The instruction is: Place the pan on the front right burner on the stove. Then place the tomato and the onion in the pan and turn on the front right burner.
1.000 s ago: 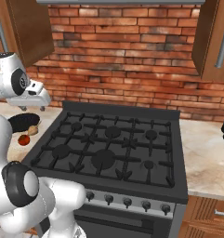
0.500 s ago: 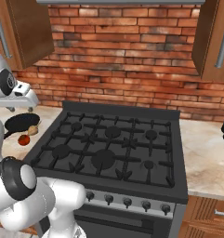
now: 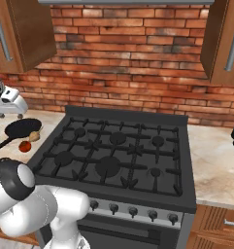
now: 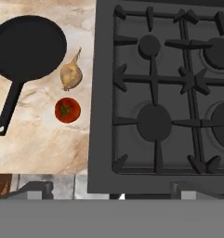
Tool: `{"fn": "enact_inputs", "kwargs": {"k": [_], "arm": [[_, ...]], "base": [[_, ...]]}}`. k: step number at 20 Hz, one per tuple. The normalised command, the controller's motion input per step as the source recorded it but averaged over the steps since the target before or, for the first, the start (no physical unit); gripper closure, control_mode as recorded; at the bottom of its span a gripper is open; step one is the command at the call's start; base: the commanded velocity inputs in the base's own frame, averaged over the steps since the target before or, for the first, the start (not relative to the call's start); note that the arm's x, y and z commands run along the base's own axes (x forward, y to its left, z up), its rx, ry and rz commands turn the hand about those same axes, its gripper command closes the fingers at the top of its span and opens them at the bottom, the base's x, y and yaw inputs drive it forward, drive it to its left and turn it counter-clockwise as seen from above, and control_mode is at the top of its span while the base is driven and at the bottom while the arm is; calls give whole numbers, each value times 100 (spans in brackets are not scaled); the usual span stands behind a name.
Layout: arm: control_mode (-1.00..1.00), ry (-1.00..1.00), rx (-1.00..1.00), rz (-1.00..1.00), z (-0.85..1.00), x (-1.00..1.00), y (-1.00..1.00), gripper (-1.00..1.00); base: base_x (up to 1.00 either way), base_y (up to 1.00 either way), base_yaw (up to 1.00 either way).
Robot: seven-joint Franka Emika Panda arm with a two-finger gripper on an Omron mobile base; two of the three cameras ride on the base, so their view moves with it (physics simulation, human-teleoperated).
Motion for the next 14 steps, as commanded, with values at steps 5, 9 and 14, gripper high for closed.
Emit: {"fn": "enact_inputs", "kwargs": {"k": [5, 9, 14], "arm": [[-100, 3, 0, -3, -7, 0, 40, -100], [-100, 6, 0, -3, -12, 0, 39, -100], [-100, 6, 2, -2, -19, 0, 37, -100]], "base": [[0, 0, 0], [0, 0, 0], [0, 0, 0]]}}
